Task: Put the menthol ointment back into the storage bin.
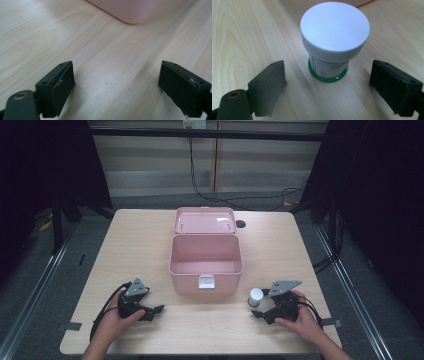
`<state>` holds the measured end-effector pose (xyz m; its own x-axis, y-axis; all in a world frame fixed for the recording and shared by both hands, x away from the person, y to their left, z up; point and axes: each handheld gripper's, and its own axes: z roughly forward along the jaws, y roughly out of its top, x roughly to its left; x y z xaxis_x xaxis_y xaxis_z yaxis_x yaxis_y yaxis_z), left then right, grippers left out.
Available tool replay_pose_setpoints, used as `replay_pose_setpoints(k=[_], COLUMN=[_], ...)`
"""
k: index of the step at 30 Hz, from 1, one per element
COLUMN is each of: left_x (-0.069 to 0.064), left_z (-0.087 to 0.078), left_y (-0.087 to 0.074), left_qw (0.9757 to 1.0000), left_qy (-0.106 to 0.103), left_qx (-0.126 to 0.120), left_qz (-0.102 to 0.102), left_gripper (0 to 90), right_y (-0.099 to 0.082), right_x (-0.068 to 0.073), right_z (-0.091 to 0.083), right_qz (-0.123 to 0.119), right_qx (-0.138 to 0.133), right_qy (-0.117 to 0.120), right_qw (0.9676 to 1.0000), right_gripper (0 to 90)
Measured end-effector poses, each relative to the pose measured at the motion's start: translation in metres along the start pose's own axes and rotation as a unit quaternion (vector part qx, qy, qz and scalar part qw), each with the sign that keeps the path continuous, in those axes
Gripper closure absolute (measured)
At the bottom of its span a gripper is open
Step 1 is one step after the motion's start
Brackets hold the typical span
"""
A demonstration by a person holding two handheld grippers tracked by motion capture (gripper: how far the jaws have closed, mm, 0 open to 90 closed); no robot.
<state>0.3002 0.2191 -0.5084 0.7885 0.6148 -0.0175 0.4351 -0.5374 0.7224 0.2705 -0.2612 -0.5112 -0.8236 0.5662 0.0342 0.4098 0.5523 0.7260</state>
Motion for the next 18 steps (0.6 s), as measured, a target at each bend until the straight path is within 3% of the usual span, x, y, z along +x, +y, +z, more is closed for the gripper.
replay_pose_setpoints(k=[4,7,10,13,14,18], left_x=[0.0,0.0,0.0,0.0,0.0,0.0], left_z=[0.0,0.0,0.0,0.0,0.0,0.0], left_y=[0.0,0.0,0.0,0.0,0.0,0.0], left_qw=[1.0,1.0,1.0,1.0,1.0,1.0], left_qy=[0.0,0.0,0.0,0.0,0.0,0.0], left_qx=[0.0,0.0,0.0,0.0,0.0,0.0], left_qz=[-0.001,-0.001,0.001,0.0,-0.001,-0.001], left_gripper=[12.9,12.9,12.9,12.9,12.9,12.9], right_y=[0.001,0.006,0.017,0.02,0.024,0.03], right_x=[0.002,0.003,0.003,0.002,0.0,-0.004], right_z=[0.0,-0.001,-0.004,-0.005,-0.007,-0.009], right_qz=[0.01,0.011,0.008,0.015,0.027,0.038], right_qx=[0.004,0.031,0.083,0.094,0.113,0.135], right_qy=[-0.011,-0.013,-0.007,-0.002,0.007,0.018], right_qw=[0.9999,0.9994,0.9965,0.9954,0.9931,0.99], right_gripper=[12.7,13.2,18.8,22.2,25.3,28.5])
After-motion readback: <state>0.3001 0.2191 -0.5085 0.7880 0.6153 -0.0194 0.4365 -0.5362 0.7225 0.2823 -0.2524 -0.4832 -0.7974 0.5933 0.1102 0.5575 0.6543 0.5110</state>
